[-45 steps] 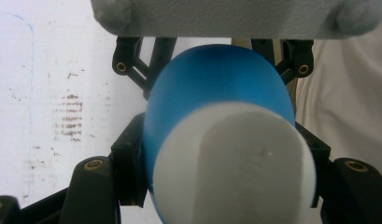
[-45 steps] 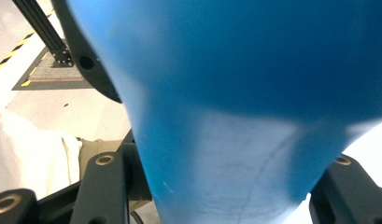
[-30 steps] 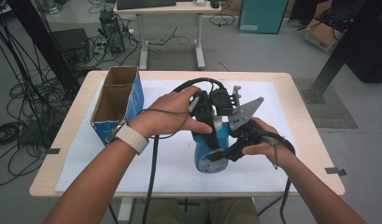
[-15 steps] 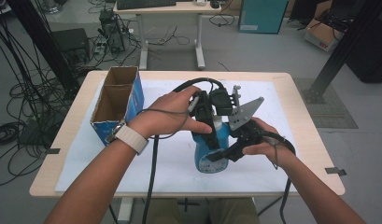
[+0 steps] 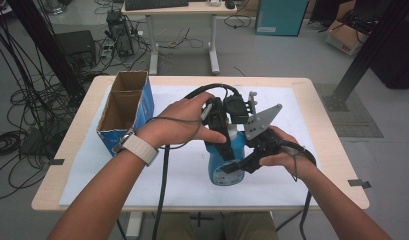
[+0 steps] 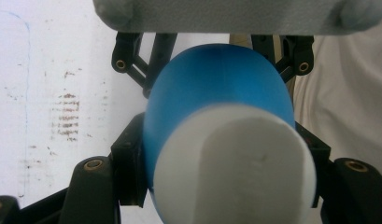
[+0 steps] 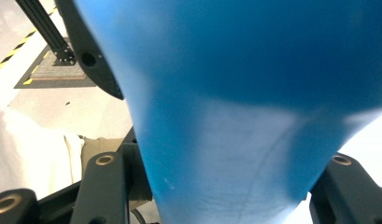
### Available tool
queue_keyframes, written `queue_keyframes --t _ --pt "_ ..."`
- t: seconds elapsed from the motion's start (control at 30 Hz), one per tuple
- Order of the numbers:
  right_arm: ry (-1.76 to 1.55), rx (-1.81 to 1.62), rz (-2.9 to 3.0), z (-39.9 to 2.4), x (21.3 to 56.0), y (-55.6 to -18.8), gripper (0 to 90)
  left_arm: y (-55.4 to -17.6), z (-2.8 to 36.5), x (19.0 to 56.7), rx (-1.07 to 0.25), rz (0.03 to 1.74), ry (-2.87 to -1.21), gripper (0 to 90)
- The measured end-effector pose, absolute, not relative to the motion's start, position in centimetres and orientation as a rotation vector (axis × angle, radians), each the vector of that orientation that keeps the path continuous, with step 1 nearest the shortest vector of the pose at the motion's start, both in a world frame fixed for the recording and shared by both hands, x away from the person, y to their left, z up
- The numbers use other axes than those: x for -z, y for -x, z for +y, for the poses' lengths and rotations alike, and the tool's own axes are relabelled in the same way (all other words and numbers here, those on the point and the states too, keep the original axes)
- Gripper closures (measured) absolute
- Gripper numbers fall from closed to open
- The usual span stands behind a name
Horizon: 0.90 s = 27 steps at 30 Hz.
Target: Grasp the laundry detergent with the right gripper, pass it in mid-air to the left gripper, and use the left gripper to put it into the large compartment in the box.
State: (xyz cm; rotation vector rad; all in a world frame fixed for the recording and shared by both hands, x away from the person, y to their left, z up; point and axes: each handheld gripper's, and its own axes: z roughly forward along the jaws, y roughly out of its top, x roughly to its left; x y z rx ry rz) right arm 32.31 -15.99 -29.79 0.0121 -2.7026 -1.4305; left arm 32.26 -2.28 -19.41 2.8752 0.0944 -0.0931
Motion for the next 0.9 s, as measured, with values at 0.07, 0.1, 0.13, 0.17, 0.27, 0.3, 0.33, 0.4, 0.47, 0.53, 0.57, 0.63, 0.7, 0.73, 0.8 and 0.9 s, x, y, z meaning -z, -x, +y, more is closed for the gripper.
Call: queue_keyframes --t 0.07,0.1,0.13,0.17,0.27,0.3,0.33,0.4,0.47,0.53,0.57,0.63,0.7,0.73,0.8,0.9 --pt "-0.013 1.43 -2.703 -15.99 29.78 -32.31 43.1 -32.23 -2.26 19.43 0.093 0.096 -2.875 37.6" --pt "-0.012 1.428 -2.703 -15.97 29.78 -32.3 43.2 -32.22 -2.27 19.44 0.093 0.095 -2.875 37.6" --pt "-0.014 1.428 -2.704 -15.97 29.79 -32.3 43.2 -32.2 -2.28 19.45 0.091 0.093 -2.877 37.6" --pt "-0.009 1.426 -2.7 -15.95 29.79 -32.25 43.1 -32.2 -2.28 19.45 0.091 0.089 -2.878 37.5" --pt "-0.014 1.428 -2.701 -15.97 29.78 -32.27 43.2 -32.17 -2.26 19.42 0.096 0.097 -2.873 37.5" --pt "-0.014 1.429 -2.701 -15.97 29.78 -32.27 43.1 -32.17 -2.26 19.41 0.096 0.098 -2.875 37.6" --pt "-0.015 1.428 -2.702 -15.97 29.78 -32.27 43.2 -32.16 -2.27 19.45 0.092 0.1 -2.872 37.6" --pt "-0.011 1.427 -2.7 -15.96 29.77 -32.24 43.2 -32.15 -2.27 19.45 0.093 0.1 -2.872 37.5" --pt "-0.016 1.426 -2.703 -15.97 29.78 -32.27 43.2 -32.13 -2.27 19.45 0.09 0.096 -2.872 37.6" --pt "-0.012 1.427 -2.701 -15.97 29.77 -32.2 43.1 -32.07 -2.27 19.46 0.089 0.098 -2.873 37.6" --pt "-0.012 1.426 -2.701 -15.96 29.78 -32.19 43.1 -32.08 -2.26 19.46 0.091 0.097 -2.873 37.5" --pt "-0.015 1.426 -2.701 -15.91 29.78 -32.19 43.2 -32.06 -2.24 19.45 0.09 0.098 -2.875 37.6" --pt "-0.014 1.428 -2.699 -15.89 29.77 -32.19 43.1 -32.07 -2.2 19.41 0.09 0.098 -2.875 37.6" --pt "-0.014 1.428 -2.699 -15.88 29.76 -32.19 43.1 -32.06 -2.19 19.37 0.092 0.099 -2.876 37.5" --pt "-0.015 1.429 -2.699 -15.86 29.72 -32.19 43.1 -32.02 -2.18 19.36 0.087 0.103 -2.874 37.6" --pt "-0.018 1.426 -2.698 -15.83 29.67 -32.19 43.1 -32.01 -2.14 19.31 0.085 0.098 -2.874 37.6"
